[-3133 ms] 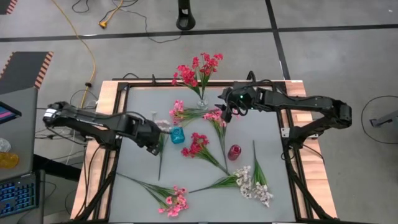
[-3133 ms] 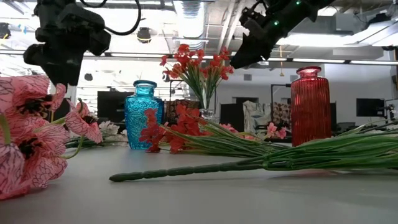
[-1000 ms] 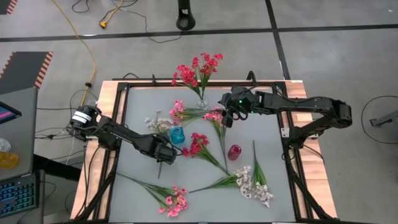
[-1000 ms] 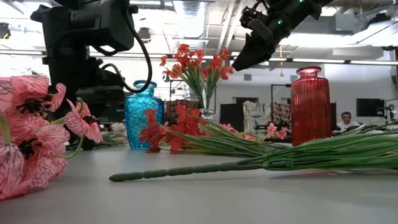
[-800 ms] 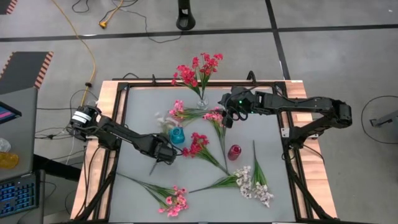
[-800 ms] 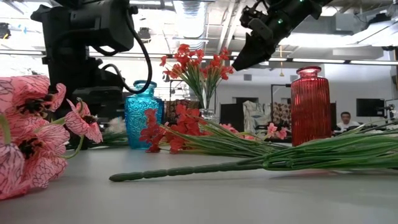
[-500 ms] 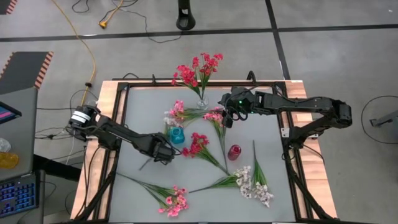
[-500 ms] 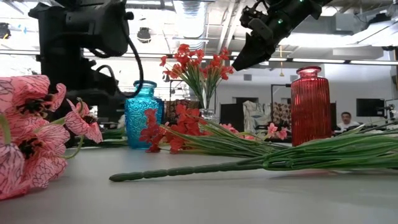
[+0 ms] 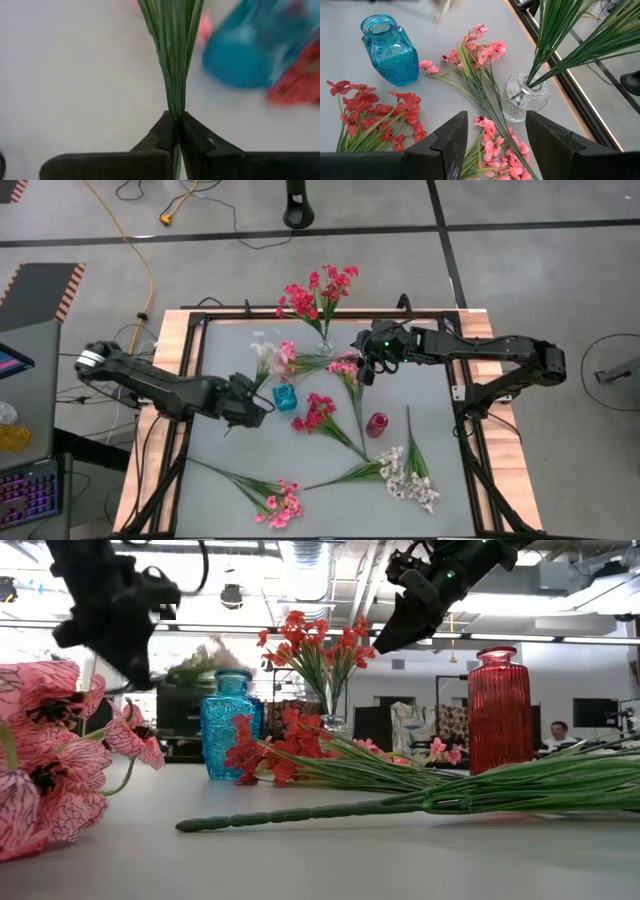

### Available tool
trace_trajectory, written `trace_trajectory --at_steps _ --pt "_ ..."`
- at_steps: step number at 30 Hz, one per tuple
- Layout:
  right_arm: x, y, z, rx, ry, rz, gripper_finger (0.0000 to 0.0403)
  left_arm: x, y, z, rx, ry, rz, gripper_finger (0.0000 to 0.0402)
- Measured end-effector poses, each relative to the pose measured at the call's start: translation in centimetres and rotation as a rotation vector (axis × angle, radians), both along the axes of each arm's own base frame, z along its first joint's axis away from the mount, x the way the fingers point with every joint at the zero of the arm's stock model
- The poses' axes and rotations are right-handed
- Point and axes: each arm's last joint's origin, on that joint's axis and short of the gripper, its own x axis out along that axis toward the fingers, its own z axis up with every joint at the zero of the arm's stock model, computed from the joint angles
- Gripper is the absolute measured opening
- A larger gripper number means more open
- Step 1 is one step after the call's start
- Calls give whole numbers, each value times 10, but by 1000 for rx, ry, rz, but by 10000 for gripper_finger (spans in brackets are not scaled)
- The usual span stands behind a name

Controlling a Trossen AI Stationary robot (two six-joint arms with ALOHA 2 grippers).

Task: Sort flowers into vase by color
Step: Put the left white flower into the blue vase

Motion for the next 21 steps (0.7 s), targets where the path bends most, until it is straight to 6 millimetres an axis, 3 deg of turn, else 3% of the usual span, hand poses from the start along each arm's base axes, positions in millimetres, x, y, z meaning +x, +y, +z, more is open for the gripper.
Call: trace_trajectory --at_steps 10,21 --pt "0 0 0 0 0 0 227 -17 13 49 304 -360 5 2" --pt "0 0 0 0 0 0 227 5 9 68 517 -534 -98 2"
